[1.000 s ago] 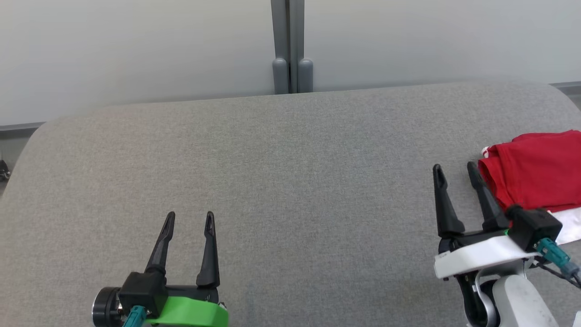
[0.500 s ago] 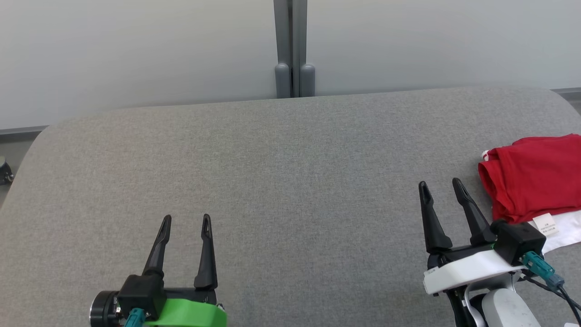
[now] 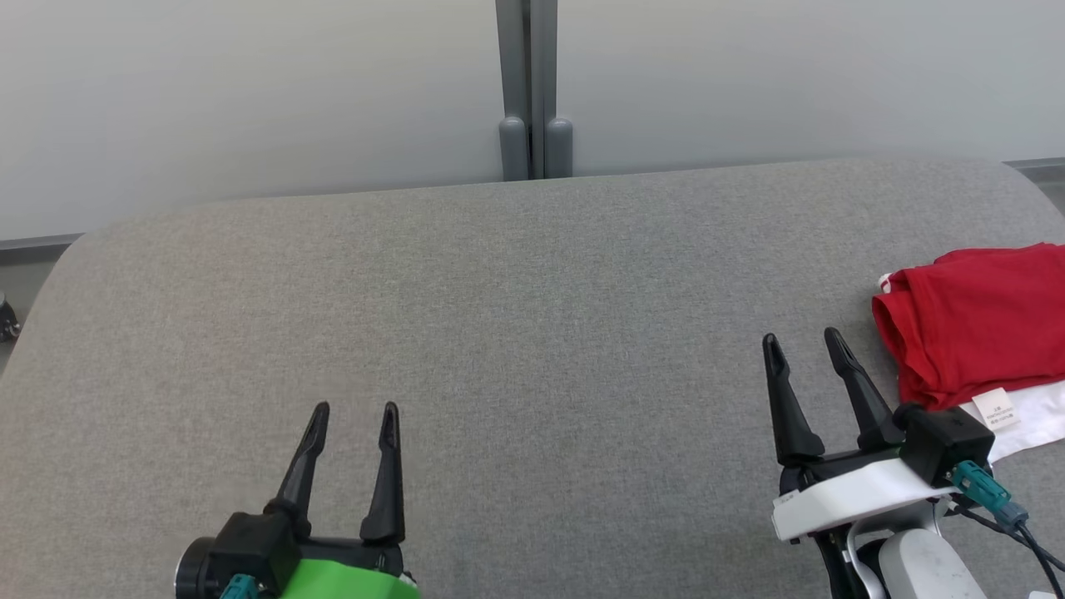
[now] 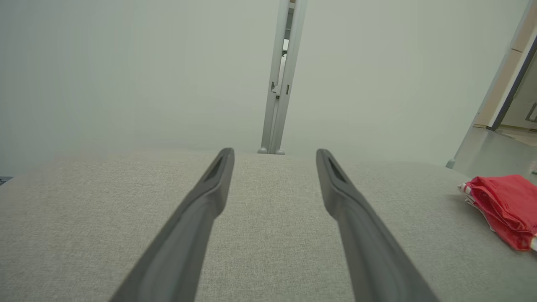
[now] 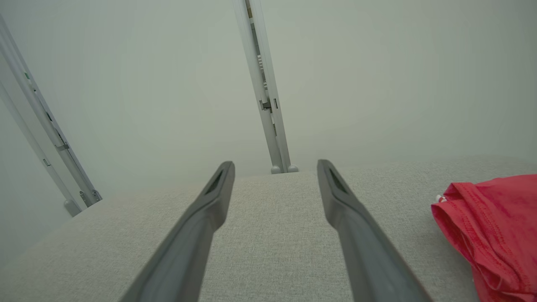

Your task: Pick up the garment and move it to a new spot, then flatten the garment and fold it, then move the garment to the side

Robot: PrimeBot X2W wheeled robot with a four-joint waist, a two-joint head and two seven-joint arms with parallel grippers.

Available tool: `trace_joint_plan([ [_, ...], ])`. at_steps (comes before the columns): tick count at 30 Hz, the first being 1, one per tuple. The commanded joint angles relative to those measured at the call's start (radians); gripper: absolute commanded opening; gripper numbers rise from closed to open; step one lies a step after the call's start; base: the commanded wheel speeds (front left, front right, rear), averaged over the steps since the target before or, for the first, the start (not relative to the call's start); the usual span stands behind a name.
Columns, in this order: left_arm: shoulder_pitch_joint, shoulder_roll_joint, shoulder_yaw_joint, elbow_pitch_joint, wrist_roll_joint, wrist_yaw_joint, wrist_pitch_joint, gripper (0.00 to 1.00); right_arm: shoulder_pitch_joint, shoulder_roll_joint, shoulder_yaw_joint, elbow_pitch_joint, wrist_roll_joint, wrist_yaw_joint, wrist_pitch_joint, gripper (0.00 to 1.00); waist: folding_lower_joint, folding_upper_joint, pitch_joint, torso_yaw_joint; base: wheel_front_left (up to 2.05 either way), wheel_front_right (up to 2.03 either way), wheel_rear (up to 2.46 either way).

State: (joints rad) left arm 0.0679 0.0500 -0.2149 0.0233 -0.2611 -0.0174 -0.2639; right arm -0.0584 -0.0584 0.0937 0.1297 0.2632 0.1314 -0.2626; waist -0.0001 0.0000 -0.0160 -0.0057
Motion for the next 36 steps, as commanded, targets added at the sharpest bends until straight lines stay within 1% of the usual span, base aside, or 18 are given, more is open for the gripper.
trace_joint_plan([
  [1,0.013,0.002,0.004,0.008,-0.009,-0.006,0.000,1.00,-0.006,0.000,0.001,0.004,0.003,-0.002,-0.003,1.00,0.0001,0.0000,0.000,0.000,0.00,0.00,0.00],
  [10,0.015,0.002,0.009,0.031,-0.041,-0.033,0.000,1.00,-0.004,0.002,-0.004,0.006,0.003,-0.002,-0.003,1.00,0.0001,0.0000,-0.002,-0.002,0.00,0.00,0.00],
  [17,0.017,0.002,0.020,0.025,-0.061,-0.036,0.000,1.00,-0.003,0.003,-0.003,0.006,0.004,-0.002,-0.003,1.00,0.0001,0.0000,0.001,-0.007,0.00,0.00,0.00],
  [20,0.014,0.002,0.020,0.034,-0.053,-0.042,0.000,1.00,0.000,0.004,-0.001,0.012,0.014,-0.002,-0.003,1.00,0.0001,0.0000,0.002,-0.009,0.00,0.00,0.00],
  [21,0.004,0.000,0.018,0.034,-0.054,-0.037,0.000,0.00,-0.001,0.005,-0.002,0.010,0.012,0.000,0.000,0.00,0.0001,0.0000,0.002,-0.009,0.00,0.00,0.00],
  [25,0.008,0.000,0.018,0.060,-0.068,-0.037,0.002,0.00,0.017,0.007,-0.001,0.033,0.027,0.000,0.003,0.00,0.0001,0.0000,0.003,-0.009,0.00,0.00,0.00],
  [36,-0.019,0.013,0.048,0.080,-0.275,-0.047,0.045,0.00,0.006,-0.002,-0.021,0.044,0.235,0.000,0.050,0.00,0.0001,0.0000,0.004,-0.008,0.00,0.00,0.00],
])
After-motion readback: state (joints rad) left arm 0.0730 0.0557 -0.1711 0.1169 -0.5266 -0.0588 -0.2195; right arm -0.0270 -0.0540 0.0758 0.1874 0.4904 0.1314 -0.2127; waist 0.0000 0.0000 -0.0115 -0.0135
